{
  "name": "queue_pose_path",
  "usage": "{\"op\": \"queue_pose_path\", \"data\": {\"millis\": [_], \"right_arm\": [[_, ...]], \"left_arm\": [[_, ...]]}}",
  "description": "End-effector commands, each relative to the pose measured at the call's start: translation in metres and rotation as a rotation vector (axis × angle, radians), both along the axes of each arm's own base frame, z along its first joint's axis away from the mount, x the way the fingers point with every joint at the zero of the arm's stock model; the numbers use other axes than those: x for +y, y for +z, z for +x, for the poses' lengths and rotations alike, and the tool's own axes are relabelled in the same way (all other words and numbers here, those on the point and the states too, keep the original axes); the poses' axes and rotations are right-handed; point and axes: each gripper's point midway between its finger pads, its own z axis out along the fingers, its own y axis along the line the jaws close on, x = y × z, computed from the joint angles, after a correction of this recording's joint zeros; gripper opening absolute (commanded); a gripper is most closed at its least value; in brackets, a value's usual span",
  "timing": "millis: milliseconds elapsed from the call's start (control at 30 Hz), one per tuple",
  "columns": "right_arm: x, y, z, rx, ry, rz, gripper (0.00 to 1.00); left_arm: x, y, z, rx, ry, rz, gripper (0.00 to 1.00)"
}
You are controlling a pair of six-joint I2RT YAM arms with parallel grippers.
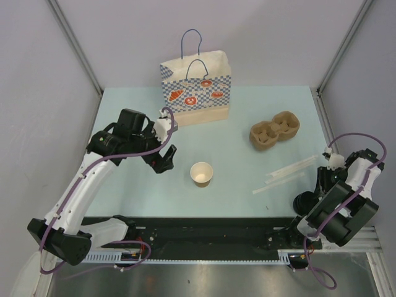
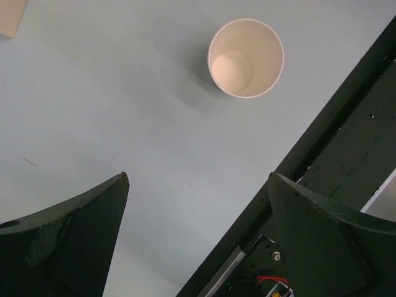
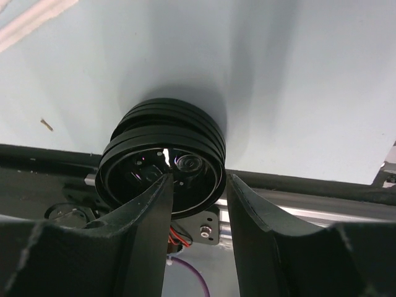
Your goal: Pack the takeout coffee
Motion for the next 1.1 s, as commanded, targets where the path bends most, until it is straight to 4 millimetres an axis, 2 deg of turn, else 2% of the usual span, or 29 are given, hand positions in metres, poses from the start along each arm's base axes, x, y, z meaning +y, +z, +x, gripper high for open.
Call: {"op": "queue_pose_path", "data": {"millis": [0, 500, 600, 767, 800, 967, 1067], "right_arm": [[0.004, -0.002, -0.009, 0.039, 0.031, 0.037, 0.45], [-0.012, -0.015, 0.004, 0.032, -0.007, 0.005, 0.4], [-0.012, -0.017, 0.004, 0.031, -0.008, 0.009, 0.34], [-0.011, -0.018, 0.005, 0.035, -0.008, 0.014, 0.29], [-0.011, -0.018, 0.005, 0.033, -0.009, 0.015, 0.23], [-0.009, -0.017, 0.004, 0.029, -0.002, 0.025, 0.16], [-0.008, -0.017, 0.002, 0.032, -0.004, 0.031, 0.04]], "left_arm": [[-0.005, 0.014, 0.004, -0.05, -0.027, -0.012, 1.0], [-0.005, 0.012, 0.004, -0.044, -0.027, -0.005, 1.0], [-0.005, 0.011, 0.004, -0.041, -0.026, -0.004, 0.99], [-0.006, 0.012, 0.004, -0.043, -0.028, -0.005, 1.0], [-0.005, 0.011, 0.004, -0.037, -0.029, -0.004, 0.99], [-0.005, 0.011, 0.004, -0.044, -0.027, -0.002, 1.0], [-0.005, 0.01, 0.004, -0.041, -0.028, 0.001, 0.99]]}}
